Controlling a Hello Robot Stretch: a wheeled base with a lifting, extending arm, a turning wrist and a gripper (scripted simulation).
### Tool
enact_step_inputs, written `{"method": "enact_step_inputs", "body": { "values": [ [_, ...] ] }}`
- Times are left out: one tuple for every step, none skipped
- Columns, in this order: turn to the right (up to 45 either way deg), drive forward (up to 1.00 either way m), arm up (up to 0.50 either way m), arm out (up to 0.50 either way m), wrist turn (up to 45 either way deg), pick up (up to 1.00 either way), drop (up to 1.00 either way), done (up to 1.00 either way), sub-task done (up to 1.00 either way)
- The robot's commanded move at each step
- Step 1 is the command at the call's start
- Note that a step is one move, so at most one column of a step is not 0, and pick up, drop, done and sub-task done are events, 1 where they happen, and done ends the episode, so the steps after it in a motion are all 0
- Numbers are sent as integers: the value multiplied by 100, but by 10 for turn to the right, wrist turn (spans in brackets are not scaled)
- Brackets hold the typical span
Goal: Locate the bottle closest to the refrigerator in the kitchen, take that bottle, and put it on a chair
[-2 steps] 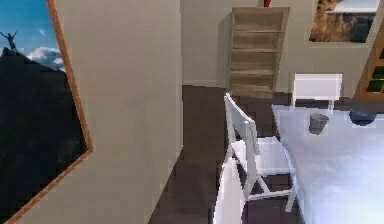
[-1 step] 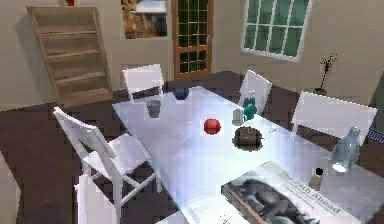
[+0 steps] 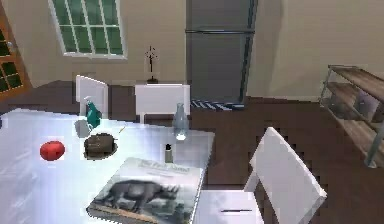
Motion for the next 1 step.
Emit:
{"method": "enact_step_inputs", "body": {
  "values": [
    [450,0,0,0,0,0,0,0,0]
  ]
}}
